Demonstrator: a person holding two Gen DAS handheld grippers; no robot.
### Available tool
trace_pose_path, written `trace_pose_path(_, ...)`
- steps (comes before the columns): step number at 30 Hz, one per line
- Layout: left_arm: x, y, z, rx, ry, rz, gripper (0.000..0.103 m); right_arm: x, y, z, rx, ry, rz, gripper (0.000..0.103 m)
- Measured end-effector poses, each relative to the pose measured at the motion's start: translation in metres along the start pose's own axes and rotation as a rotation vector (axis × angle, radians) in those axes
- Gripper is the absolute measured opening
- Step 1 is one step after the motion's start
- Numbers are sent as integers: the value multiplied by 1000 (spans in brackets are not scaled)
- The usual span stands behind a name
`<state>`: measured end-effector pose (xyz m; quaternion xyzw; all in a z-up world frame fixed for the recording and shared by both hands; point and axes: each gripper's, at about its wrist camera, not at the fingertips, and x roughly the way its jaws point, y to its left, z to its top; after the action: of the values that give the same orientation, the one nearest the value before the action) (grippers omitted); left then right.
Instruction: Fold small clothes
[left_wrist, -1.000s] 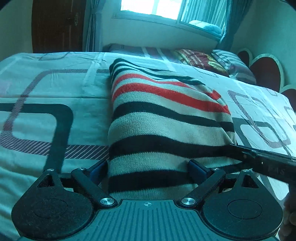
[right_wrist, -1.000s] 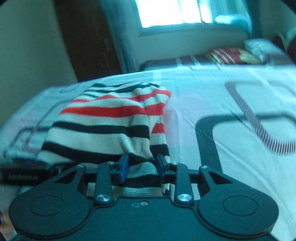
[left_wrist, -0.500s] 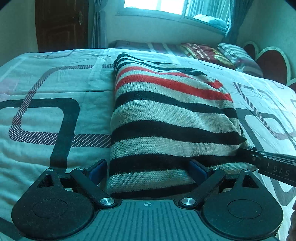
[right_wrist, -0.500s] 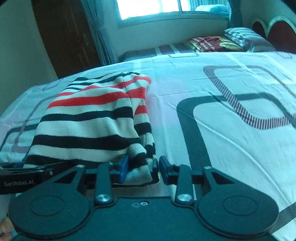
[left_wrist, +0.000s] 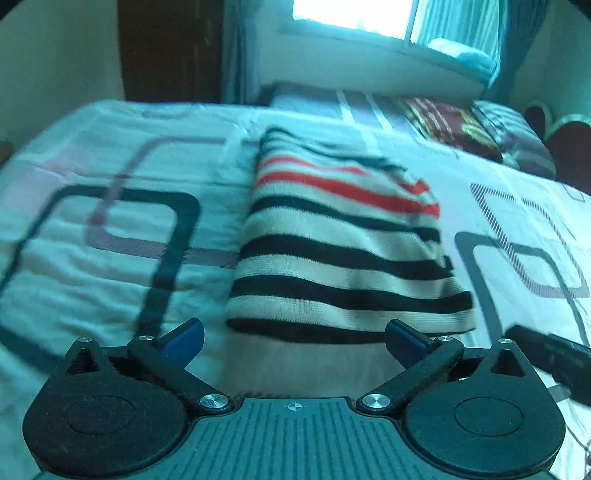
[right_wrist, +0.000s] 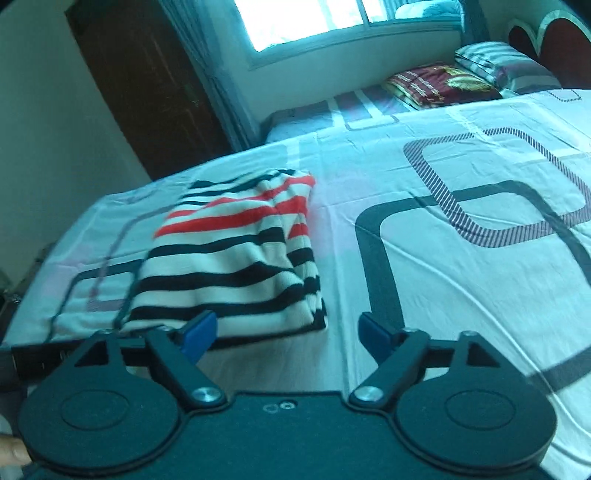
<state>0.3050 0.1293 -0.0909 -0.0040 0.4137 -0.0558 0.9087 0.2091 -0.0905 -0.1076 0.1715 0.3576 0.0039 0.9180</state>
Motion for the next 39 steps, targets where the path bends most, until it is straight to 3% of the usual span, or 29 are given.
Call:
trace_pose_path(7, -97, -16, -23, 33, -123, 62, 103, -74, 4, -14, -58, -9, 104, 100)
trace_pose_path(16, -189, -28, -69, 46, -218, 115, 103, -152, 18, -38, -167, -47, 144, 102)
trace_pose_path(26, -237, -48, -100, 128, -195, 127, 103, -193, 16, -52, -197, -95, 66, 102)
trace_pose_path(32, -259, -43, -106, 52, -206, 68, 103, -208, 26, -58, -268, -130, -26, 102)
trace_pose_path(39, -277, -52, -113, 58, -235, 101, 103, -227, 29, -63, -273, -193, -82, 102)
